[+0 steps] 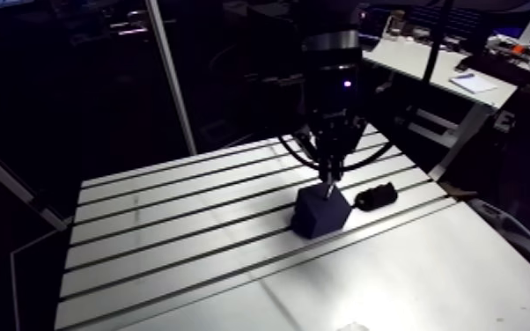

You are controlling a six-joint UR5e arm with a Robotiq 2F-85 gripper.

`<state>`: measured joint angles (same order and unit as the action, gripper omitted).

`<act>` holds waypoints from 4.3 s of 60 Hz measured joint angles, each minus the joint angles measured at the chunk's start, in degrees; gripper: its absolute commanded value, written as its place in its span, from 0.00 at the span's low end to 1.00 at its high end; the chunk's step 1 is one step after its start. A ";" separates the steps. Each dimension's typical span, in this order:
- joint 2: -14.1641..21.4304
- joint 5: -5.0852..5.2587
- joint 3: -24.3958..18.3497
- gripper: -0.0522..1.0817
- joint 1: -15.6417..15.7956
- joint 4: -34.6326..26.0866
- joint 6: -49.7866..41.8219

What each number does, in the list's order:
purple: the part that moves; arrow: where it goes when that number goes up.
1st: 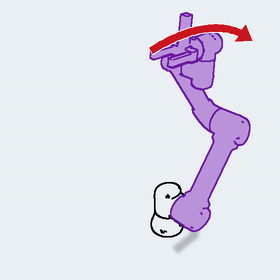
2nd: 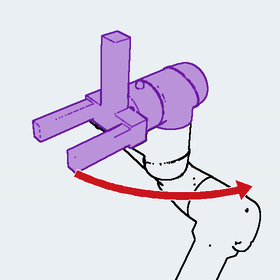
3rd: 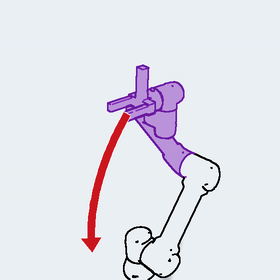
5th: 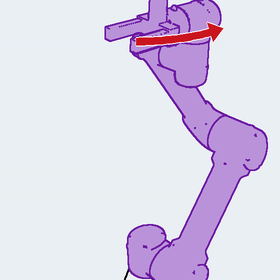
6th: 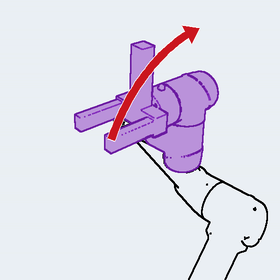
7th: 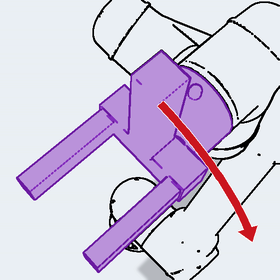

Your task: Pick up the M10 bolt and insert it into the hole until fully seated.

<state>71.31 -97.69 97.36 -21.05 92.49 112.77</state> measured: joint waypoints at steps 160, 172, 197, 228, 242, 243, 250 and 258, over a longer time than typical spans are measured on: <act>-1.09 -0.09 0.27 1.00 -0.30 0.90 -0.05; -1.07 -0.09 0.27 1.00 -0.26 0.90 -0.05; -0.97 -0.01 0.24 1.00 -0.18 0.83 -0.05; -0.91 0.00 0.44 1.00 -0.12 0.80 -0.05; -1.05 0.00 0.36 1.00 -0.06 0.88 -0.05; -1.06 0.00 0.36 1.00 -0.07 0.88 -0.05; -1.18 0.00 0.34 1.00 -0.05 0.93 -0.05; -1.35 0.00 0.30 1.00 -0.05 1.02 -0.05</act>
<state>69.96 -97.69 97.66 -21.10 93.51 112.72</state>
